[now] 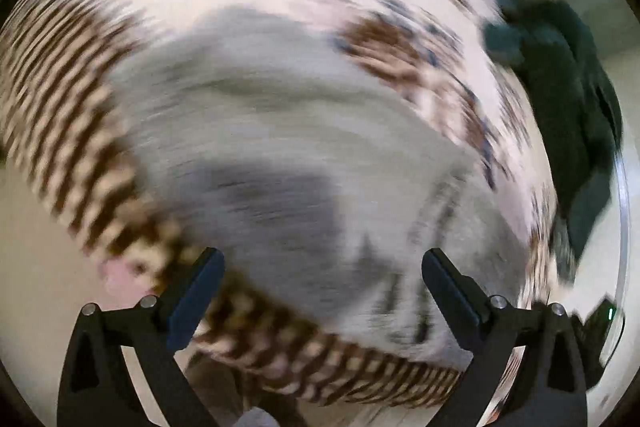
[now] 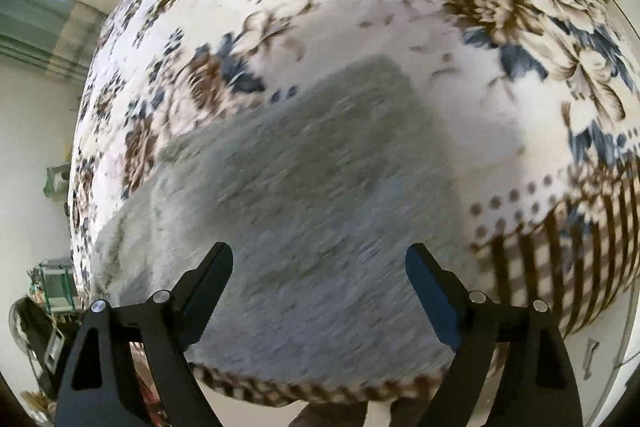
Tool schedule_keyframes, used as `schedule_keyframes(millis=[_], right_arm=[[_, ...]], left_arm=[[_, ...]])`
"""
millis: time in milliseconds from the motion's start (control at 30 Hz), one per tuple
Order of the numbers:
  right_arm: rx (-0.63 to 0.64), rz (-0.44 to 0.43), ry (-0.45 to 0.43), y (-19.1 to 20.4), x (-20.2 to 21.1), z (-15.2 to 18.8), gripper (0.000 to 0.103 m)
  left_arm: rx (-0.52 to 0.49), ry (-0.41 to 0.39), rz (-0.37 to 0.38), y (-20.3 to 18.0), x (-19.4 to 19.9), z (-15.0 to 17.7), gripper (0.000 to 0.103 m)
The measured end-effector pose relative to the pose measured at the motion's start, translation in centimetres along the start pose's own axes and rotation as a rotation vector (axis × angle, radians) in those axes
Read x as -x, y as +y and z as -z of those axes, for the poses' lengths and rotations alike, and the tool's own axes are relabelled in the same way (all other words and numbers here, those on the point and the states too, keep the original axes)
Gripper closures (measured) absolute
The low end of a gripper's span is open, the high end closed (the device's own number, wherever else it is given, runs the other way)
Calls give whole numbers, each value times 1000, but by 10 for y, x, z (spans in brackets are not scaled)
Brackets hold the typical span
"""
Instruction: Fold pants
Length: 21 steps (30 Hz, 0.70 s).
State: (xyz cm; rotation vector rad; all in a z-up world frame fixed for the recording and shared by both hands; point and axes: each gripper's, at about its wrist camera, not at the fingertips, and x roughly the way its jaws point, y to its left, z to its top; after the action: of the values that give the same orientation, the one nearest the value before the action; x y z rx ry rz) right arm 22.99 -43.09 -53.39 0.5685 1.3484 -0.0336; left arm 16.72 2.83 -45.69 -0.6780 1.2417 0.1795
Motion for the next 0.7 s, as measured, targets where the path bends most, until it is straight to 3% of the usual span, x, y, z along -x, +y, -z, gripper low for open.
schedule_keyframes(millis=[200,333,433,500,600,633,700], right_arm=[[123,-18,119,56,-27,23,13],[187,-8,147,84,-44,30,13],[204,-4,160,98,-57,33,13],[210,10,172,103,-65,33,13],[190,6,197,107,-75,34,13],[185,4,200,108,-77,33,13],[185,5,206,111,-80,32,13]], left_arm=[[279,-77,13,80,-15,-18,2],[394,-159,56,109,-31,-48,4],[481,-180,79,126,-44,-68,5],[484,-181,74,129,-52,-78,7],[437,-211,43,118,-56,-81,26],[426,-219,36,115,-54,-80,44],[400,-233,19,113,-44,-74,51]])
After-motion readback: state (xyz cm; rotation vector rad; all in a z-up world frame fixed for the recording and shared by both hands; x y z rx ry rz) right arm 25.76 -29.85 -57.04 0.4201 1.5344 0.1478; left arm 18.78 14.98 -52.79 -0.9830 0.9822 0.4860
